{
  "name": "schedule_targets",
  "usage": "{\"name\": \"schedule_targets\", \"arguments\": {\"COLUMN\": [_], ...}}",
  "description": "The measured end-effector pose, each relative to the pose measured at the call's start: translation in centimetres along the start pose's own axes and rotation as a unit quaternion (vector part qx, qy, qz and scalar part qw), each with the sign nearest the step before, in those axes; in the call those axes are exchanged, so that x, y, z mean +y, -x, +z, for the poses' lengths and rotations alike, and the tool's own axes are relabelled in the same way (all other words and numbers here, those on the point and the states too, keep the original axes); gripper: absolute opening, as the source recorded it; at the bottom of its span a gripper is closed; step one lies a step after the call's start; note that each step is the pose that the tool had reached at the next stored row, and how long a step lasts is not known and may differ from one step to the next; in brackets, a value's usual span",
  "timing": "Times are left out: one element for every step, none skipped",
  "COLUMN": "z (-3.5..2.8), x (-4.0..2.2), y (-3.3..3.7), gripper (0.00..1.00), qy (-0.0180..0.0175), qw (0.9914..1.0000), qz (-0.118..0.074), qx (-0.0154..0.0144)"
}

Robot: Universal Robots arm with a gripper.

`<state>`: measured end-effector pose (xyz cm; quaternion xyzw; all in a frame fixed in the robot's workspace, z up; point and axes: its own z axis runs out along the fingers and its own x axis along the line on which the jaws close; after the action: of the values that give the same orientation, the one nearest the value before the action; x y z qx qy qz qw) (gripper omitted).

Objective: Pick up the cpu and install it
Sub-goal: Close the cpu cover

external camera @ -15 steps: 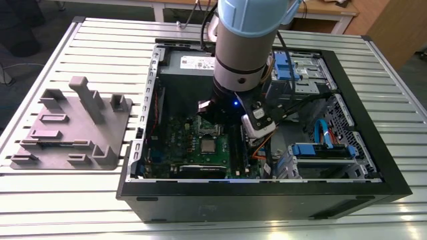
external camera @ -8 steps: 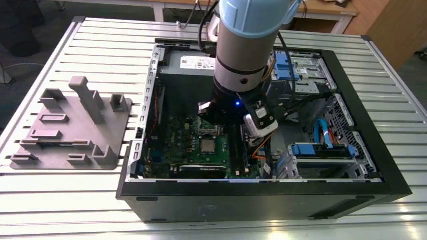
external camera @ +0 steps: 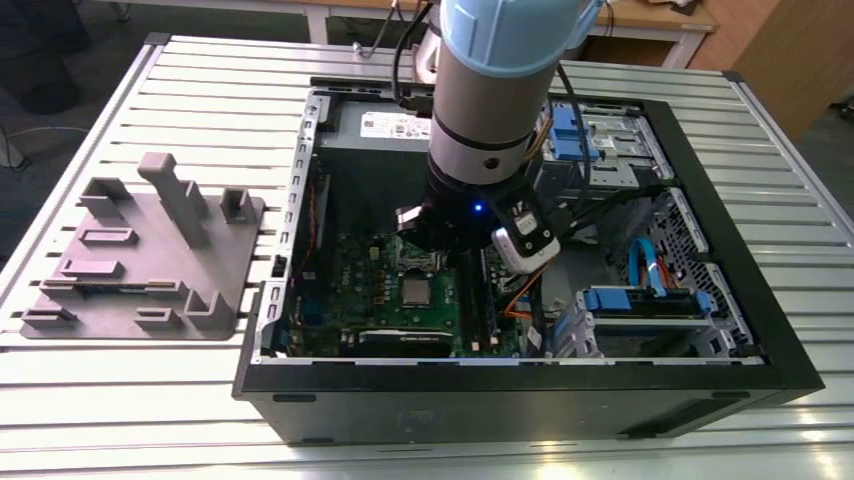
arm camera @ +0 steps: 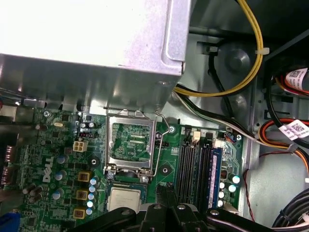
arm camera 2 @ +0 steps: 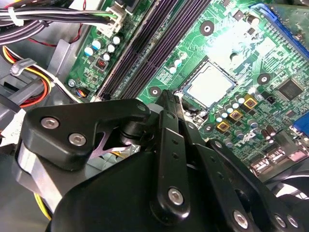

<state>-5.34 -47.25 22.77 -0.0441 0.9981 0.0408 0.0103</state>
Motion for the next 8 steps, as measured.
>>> {"name": "schedule_targets", "arguments": {"z": [0.00,0.00,0.00,0.01,0.02,0.03,0.03,0.04], "x": [0.00,0.00,0.00,0.01,0.01,0.02,0.01,0.00], "y": [0.00,0.00,0.00,0.00,0.01,0.03,0.10,0.20], "gripper": [0.11,0.11,0.11,0.11,0.11,0.11,0.11,0.11], "qy": [0.0000,0.0000,0.0000,0.0000,0.0001,0.0001,0.0001,0.0000], "qw": [1.00000,1.00000,1.00000,1.00000,1.00000,1.00000,1.00000,1.00000], "qz": [0.000,0.000,0.000,0.000,0.000,0.000,0.000,0.000], "qx": [0.0000,0.0000,0.0000,0.0000,0.0000,0.0000,0.0000,0.0000]}}
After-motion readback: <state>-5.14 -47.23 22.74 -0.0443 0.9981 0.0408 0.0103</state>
